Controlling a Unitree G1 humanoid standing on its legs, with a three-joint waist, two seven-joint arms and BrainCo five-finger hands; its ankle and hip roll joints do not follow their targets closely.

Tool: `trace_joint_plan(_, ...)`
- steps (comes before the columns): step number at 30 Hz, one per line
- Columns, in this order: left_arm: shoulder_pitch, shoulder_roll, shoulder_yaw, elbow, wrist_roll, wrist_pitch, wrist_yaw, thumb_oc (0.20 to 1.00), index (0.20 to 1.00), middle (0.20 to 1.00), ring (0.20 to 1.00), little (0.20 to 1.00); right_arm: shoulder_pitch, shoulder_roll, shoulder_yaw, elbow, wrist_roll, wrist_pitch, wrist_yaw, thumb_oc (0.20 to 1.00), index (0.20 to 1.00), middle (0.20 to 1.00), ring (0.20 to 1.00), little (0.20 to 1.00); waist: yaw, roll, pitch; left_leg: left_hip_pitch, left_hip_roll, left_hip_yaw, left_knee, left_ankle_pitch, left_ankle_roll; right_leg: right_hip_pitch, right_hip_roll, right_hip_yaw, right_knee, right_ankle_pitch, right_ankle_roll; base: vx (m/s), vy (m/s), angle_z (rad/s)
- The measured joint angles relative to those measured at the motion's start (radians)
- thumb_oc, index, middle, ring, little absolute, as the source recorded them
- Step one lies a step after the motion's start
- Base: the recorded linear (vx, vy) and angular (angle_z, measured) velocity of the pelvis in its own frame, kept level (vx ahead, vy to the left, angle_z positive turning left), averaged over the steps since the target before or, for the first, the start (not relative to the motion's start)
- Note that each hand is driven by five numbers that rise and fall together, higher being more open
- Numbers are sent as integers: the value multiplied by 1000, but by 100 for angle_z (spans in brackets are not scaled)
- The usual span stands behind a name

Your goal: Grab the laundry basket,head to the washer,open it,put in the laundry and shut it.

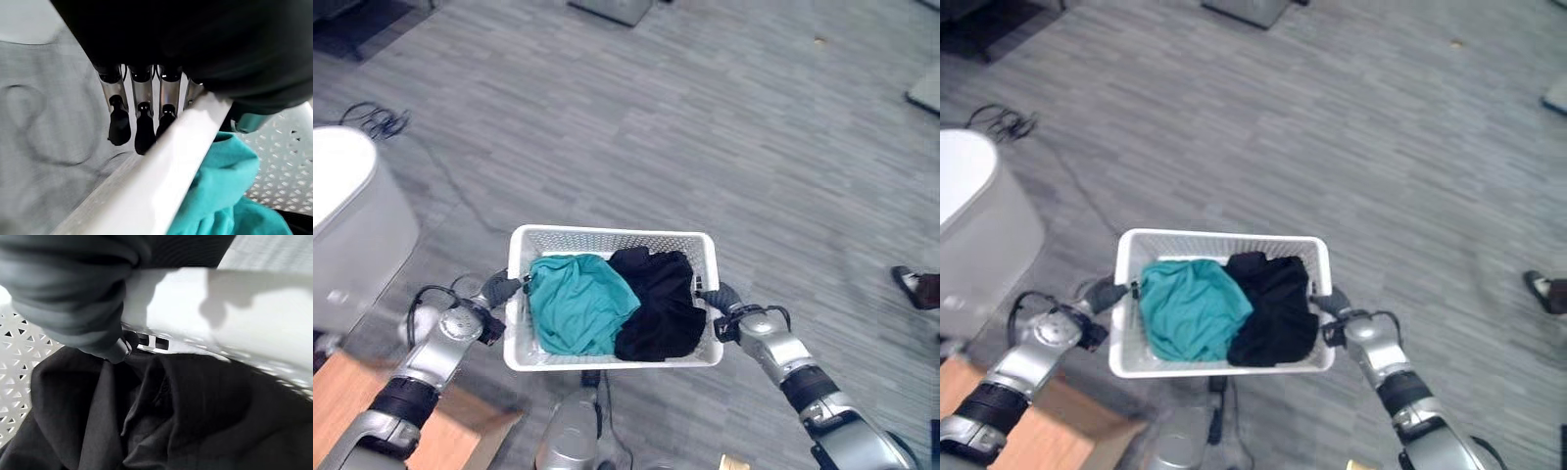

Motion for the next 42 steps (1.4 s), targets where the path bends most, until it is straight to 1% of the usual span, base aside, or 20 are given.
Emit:
trace_joint_plan(3, -51, 0, -4, -4, 0, 0, 18, 200, 200, 200, 200, 200, -12, 14, -47, -3, 0, -1, 0, 200, 200, 200, 200, 200, -49, -14, -5, 45, -10, -28, 20, -24, 18, -116, -41, -19, 254, 37, 32, 320, 72, 17)
trace_joint_plan(4, -94, -3, -21, 3, 0, 3, 29, 200, 200, 200, 200, 200, -15, 11, -75, -17, -1, -1, 0, 200, 200, 200, 200, 200, -71, 3, 1, 70, -3, -96, 36, -93, 41, -188, -26, -18, 384, 43, 30, 432, 166, 12)
trace_joint_plan(6, -156, -12, -57, 15, 0, 5, 40, 200, 200, 200, 200, 200, 3, 12, -119, -33, -1, -1, 0, 200, 200, 200, 200, 200, -91, 22, 15, 110, -2, -152, 29, -114, 1, -274, -17, -28, 488, 14, -15, 323, 138, 57)
trace_joint_plan(7, -185, -21, -75, 11, 0, 2, 42, 200, 200, 200, 200, 200, 23, -4, -147, -59, 0, -2, -1, 200, 200, 200, 200, 200, -132, 69, 30, 161, 10, -213, 2, -115, 1, -339, -21, -90, 445, -25, -88, 342, 69, 87)
trace_joint_plan(10, -191, -49, -81, -3, 1, -2, 42, 200, 200, 200, 200, 200, 73, -48, -163, -124, 1, -14, -1, 200, 200, 200, 200, 200, -195, 135, 17, 201, 23, -351, 2, -156, -31, -455, -56, -108, 196, -33, -185, 523, -26, 105)
trace_joint_plan(14, -196, -93, -116, 1, 4, 1, 40, 200, 200, 200, 200, 200, 141, -89, -193, -172, 6, -15, -2, 200, 200, 200, 200, 200, -224, 181, -11, 212, 38, -465, 46, -213, -65, -492, -130, -107, -306, 148, -155, 430, -112, 121)
trace_joint_plan(16, -195, -89, -117, 30, 14, 0, 37, 200, 200, 200, 200, 200, 136, -81, -181, -169, 14, -14, -6, 200, 200, 200, 200, 200, -210, 185, -14, 256, 61, -450, 42, -243, -103, -522, -161, -143, -381, 226, -156, 468, -66, 66)
trace_joint_plan(19, -171, -69, -114, 52, 23, 0, 30, 200, 200, 200, 200, 200, 149, -49, -147, -159, 14, -4, -11, 200, 200, 200, 200, 200, -187, 155, -37, 369, 95, -378, 41, -327, -202, -474, -164, -241, -404, 155, -144, 477, -40, 30)
trace_joint_plan(22, -136, -102, -100, 58, 34, -2, 26, 200, 200, 200, 200, 200, 151, -55, -144, -138, 13, -1, -14, 200, 200, 200, 200, 200, -185, 197, -68, 442, 186, -329, 80, -350, -243, -482, -115, -239, -205, 336, -255, 685, -82, 10)
trace_joint_plan(24, -97, -120, -98, 61, 36, -9, 27, 200, 200, 200, 200, 200, 170, -58, -146, -140, 13, -1, -13, 200, 200, 200, 200, 200, -197, 200, -87, 435, 236, -348, 247, -304, -284, -472, -91, -238, -52, 210, -259, 544, -281, 6)
trace_joint_plan(26, -116, -127, -101, 73, 36, -9, 26, 200, 200, 200, 200, 200, 171, -59, -146, -140, 20, -1, -13, 200, 200, 200, 200, 200, -218, 185, -100, 287, 283, -384, 540, -221, -346, -431, -47, -263, -58, 173, -275, 464, -364, -11)
trace_joint_plan(27, -123, -115, -99, 68, 33, -13, 26, 200, 200, 200, 200, 200, 173, -53, -144, -138, 23, -6, -14, 200, 200, 200, 200, 200, -198, 162, -131, 183, 309, -376, 729, -134, -322, -413, -8, -256, -76, 155, -344, 387, -363, -32)
trace_joint_plan(30, -128, -83, -106, 35, 25, -9, 26, 200, 200, 200, 200, 200, 161, -47, -149, -140, 39, -8, -18, 200, 200, 200, 200, 200, -208, 135, -138, 48, 352, -331, 994, -25, -251, -361, 50, -233, -119, 109, -383, 249, -212, -16)
trace_joint_plan(32, -125, -72, -105, 26, 17, -8, 27, 200, 200, 200, 200, 200, 155, -35, -146, -131, 40, -7, -23, 200, 200, 200, 200, 200, -191, 96, -109, -109, 333, -280, 1165, -114, -158, -238, 67, -212, -215, 121, -365, 262, -66, -19)
trace_joint_plan(33, -113, -42, -105, 20, 2, -7, 26, 200, 200, 200, 200, 200, 162, -18, -140, -143, 40, -8, -23, 200, 200, 200, 200, 200, -166, 63, -95, -231, 338, -255, 1141, -173, -134, -166, 64, -185, -274, 114, -367, 285, 40, -29)
trace_joint_plan(36, -104, -12, -99, -13, -10, -5, 27, 200, 200, 200, 200, 200, 176, -1, -139, -156, 39, -8, -25, 200, 200, 200, 200, 200, -140, 29, -71, -366, 351, -235, 876, -186, -144, -101, 41, -182, -331, 126, -337, 268, 103, -18)
trace_joint_plan(37, -106, -8, -100, -15, -9, -7, 27, 200, 200, 200, 200, 200, 187, -3, -131, -163, 40, -8, -25, 200, 200, 200, 200, 200, -144, 17, -53, -370, 315, -209, 490, -156, -179, -57, 20, -192, -384, 121, -291, 314, 153, 7)
trace_joint_plan(40, -102, -15, -117, 11, -7, -2, 25, 200, 200, 200, 200, 200, 190, -7, -102, -138, 40, -8, -25, 200, 200, 200, 200, 200, -137, 40, -34, -296, 257, -224, 112, -64, -215, 22, 6, -182, -409, 94, -237, 321, 142, -14)
trace_joint_plan(41, -102, -28, -117, 41, -7, -2, 25, 200, 200, 200, 200, 200, 186, -13, -74, -123, 41, -8, -26, 200, 200, 200, 200, 200, -101, 49, -29, -194, 205, -293, -93, -41, -231, 68, -6, -140, -423, 55, -185, 319, 120, -61)
trace_joint_plan(42, -111, -15, -109, 46, -5, 0, 28, 200, 200, 200, 200, 200, 174, 7, -64, -116, 42, -8, -29, 200, 200, 200, 200, 200, -77, 2, -19, -172, 173, -321, -111, 3, -267, 66, -31, -114, -427, 42, -174, 317, 126, -74)
